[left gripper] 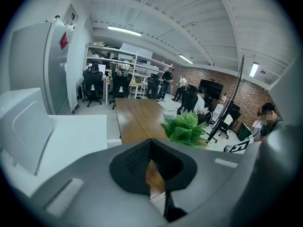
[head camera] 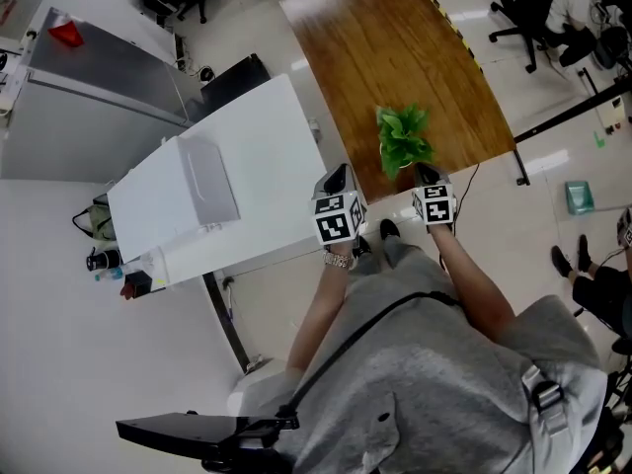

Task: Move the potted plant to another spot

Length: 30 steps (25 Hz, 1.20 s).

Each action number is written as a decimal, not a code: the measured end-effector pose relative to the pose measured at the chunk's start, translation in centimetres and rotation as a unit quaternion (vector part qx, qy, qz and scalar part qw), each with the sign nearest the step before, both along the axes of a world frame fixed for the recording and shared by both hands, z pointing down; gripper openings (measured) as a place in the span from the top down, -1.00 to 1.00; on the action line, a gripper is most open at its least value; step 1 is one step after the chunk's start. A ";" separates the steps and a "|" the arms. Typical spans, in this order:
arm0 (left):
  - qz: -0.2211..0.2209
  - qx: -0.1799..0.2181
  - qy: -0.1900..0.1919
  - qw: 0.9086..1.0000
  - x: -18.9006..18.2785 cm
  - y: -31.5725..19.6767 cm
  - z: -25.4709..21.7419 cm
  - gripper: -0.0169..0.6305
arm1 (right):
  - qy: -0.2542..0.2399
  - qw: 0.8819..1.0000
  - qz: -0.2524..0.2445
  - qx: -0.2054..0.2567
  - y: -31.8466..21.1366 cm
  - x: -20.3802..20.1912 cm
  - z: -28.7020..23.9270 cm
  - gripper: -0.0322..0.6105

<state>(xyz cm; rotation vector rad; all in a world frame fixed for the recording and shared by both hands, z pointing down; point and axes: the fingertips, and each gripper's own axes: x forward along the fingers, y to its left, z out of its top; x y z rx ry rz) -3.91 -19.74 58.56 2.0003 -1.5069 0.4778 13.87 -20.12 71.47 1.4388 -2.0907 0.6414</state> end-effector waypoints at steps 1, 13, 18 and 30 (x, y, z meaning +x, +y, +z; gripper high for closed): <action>0.001 -0.002 0.000 1.000 0.5 0.2 0.0 0.90 | 0.001 1.000 0.002 -0.002 -0.3 -0.3 -0.5 0.89; -0.025 -0.001 -0.005 1.000 -0.2 8.7 -0.2 0.90 | -0.016 0.998 0.044 -0.032 4.7 0.5 -1.1 0.89; -0.022 0.012 0.003 1.000 -0.2 17.0 0.0 0.90 | -0.040 0.999 0.028 -0.016 11.9 -1.8 -3.0 0.89; -0.023 -0.004 0.031 0.999 -0.2 36.9 1.4 0.90 | -0.070 0.992 -0.107 -0.001 34.0 -11.1 -9.3 0.89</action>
